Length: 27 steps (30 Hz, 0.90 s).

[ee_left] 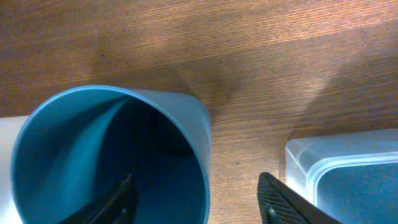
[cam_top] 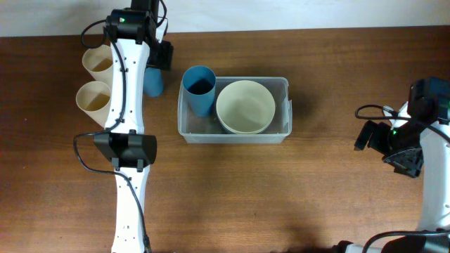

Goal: Pack container
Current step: 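Move the left gripper to the back blue cup and grasp it, then lift the back blue cup and carry it over the first blue cup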

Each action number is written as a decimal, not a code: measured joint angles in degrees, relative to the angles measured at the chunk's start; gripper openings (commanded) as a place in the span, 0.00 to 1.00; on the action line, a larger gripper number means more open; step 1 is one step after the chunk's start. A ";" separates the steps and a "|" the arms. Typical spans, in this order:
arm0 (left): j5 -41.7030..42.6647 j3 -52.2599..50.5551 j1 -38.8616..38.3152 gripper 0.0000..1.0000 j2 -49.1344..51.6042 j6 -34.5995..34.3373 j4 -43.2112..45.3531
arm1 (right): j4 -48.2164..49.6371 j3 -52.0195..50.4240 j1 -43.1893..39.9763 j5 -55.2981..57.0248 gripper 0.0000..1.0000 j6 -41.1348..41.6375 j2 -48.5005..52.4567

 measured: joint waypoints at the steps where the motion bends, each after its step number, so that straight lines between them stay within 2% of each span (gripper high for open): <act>1: 0.00 0.00 0.00 0.49 0.00 0.09 0.00 | 0.00 0.00 0.00 0.00 0.99 0.00 0.00; 11: 0.13 0.00 0.00 0.13 0.00 0.46 -0.52 | 0.00 0.00 0.00 0.00 0.99 -0.02 0.00; 16: 0.13 0.00 0.00 0.02 0.00 0.39 -0.55 | 0.00 0.00 0.00 0.00 0.99 0.00 0.00; 27: 0.28 0.02 0.00 0.01 0.02 0.39 -0.59 | 0.00 0.00 0.00 0.00 0.99 0.00 0.00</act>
